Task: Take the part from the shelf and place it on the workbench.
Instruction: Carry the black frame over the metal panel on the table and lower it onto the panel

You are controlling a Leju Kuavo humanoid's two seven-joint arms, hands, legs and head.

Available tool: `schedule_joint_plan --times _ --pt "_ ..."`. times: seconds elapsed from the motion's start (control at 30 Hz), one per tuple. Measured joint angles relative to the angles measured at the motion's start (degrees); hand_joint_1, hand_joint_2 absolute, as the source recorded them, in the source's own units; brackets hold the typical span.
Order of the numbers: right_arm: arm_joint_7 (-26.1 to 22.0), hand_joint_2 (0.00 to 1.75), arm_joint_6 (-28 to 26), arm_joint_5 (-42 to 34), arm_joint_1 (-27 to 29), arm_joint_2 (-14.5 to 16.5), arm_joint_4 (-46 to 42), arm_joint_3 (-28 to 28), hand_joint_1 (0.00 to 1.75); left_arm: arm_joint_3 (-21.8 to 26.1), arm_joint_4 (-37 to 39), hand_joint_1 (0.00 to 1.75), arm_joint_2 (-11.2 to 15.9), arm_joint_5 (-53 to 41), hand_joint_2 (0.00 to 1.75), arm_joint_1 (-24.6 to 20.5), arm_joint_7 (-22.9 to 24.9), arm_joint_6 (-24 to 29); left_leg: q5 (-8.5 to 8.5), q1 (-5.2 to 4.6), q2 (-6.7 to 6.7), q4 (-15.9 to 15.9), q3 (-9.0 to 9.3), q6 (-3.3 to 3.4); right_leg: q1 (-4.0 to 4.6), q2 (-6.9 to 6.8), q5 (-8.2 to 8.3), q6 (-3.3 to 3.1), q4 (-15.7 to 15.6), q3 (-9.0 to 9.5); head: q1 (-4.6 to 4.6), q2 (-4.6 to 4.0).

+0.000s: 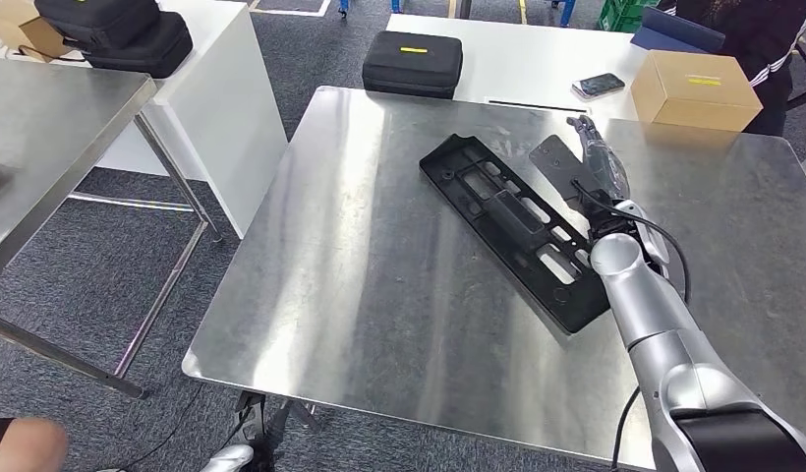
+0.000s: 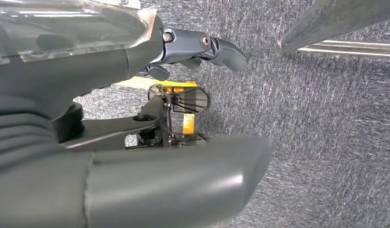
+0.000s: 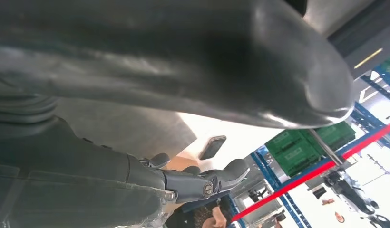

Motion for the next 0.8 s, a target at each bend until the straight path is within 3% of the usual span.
schedule_joint_plan --times 0.07,0.13,0.27,0.33,0.4,0.57,0.8 --pt "-0.12 0.00 0.44 -0.72 0.16 0.04 -0.59 -0.01 0.00 0.00 0.03 0.00 0.04 0.01 0.00 0.00 0.00 0.01 0.00 -0.01 -0.02 0.01 -0.01 0.00 -0.01 -0.01 0.00 0.00 0.00 0.01 -0.01 0.00" --pt "-1.19 0.00 4.48 -5.84 0.54 0.19 -1.53 -0.30 0.00 0.00 0.07 0.00 0.10 0.12 0.00 0.00 -0.02 0.00 0.00 -0.01 -0.03 0.01 0.00 0.00 -0.01 -0.02 0.00 0.00 -0.01 0.03 0.00 0.00" --pt "-3.42 0.00 19.17 -32.51 3.79 0.25 -8.11 -0.30 0.00 0.00 0.23 0.00 0.33 1.17 0.00 0.11 -0.74 0.02 -0.01 -0.01 -0.04 0.01 0.00 0.01 -0.01 -0.01 0.00 0.00 0.00 0.02 -0.02 0.00" --pt "-3.20 0.00 22.44 -44.24 6.02 0.04 -13.32 0.88 0.00 0.00 0.27 0.00 0.54 2.00 0.00 0.31 -1.54 0.11 -0.01 0.00 -0.04 0.01 0.00 0.00 0.00 -0.01 -0.01 0.00 -0.01 0.00 -0.02 0.00" --pt "-3.05 0.00 23.30 -51.15 8.06 -0.25 -18.32 2.31 0.00 0.00 0.27 0.00 0.71 2.71 0.00 0.68 -2.28 0.28 -0.02 0.01 -0.05 0.00 -0.01 -0.01 0.02 -0.01 -0.02 -0.02 -0.01 -0.01 -0.01 0.00" --pt "-4.48 0.00 22.76 -56.66 13.65 -0.96 -29.62 4.80 0.00 0.00 0.23 0.00 1.03 3.79 0.00 1.69 -3.32 0.93 -0.23 -0.06 -0.07 0.18 -0.05 0.16 -0.11 -0.02 -0.03 -0.01 -0.09 0.04 -0.02 0.00" --pt "-7.70 0.00 22.58 -58.06 22.73 -1.99 -43.95 6.10 0.00 0.01 0.07 0.00 1.56 4.90 0.00 2.53 -3.34 0.83 0.16 -0.03 0.13 -0.09 0.27 1.31 -0.19 0.01 -0.14 0.53 -0.07 0.18 -0.03 0.00"
